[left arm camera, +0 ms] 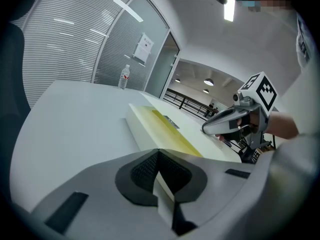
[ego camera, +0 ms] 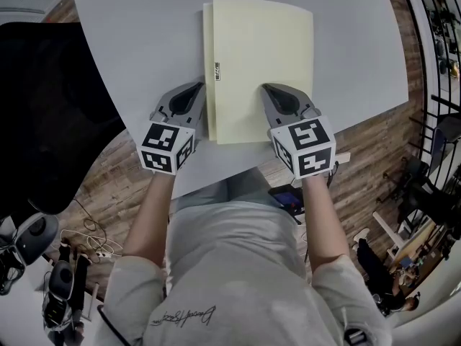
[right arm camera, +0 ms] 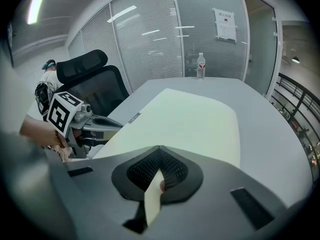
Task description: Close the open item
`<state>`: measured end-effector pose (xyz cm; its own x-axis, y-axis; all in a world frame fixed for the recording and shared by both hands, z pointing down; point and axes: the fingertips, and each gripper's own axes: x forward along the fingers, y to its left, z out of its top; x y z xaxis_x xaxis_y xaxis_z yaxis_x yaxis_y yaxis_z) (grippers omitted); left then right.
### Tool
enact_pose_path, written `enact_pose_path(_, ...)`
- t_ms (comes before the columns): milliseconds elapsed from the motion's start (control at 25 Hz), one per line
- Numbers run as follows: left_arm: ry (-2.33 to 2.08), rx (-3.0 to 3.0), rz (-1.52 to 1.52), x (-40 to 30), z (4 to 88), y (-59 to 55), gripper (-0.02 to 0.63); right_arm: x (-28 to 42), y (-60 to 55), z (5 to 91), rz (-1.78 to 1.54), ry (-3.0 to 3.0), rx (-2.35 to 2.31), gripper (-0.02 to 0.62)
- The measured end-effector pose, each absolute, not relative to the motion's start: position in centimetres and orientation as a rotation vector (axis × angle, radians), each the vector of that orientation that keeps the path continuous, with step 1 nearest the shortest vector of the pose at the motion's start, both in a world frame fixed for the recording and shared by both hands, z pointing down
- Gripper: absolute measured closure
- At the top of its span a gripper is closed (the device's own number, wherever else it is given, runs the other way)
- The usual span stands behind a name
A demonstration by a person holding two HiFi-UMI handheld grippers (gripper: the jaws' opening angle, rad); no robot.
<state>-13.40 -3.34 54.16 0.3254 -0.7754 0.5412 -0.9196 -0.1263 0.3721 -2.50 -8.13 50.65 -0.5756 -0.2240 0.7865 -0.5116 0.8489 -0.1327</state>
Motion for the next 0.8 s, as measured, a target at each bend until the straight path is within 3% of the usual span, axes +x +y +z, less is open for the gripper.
enact_pose_path(800, -1.491, 1.937, 0.263, -13.6, 54.0, -3.7, 0.597, -3.5, -7.8, 52.1, 0.441, -2.149, 0.492, 0.583)
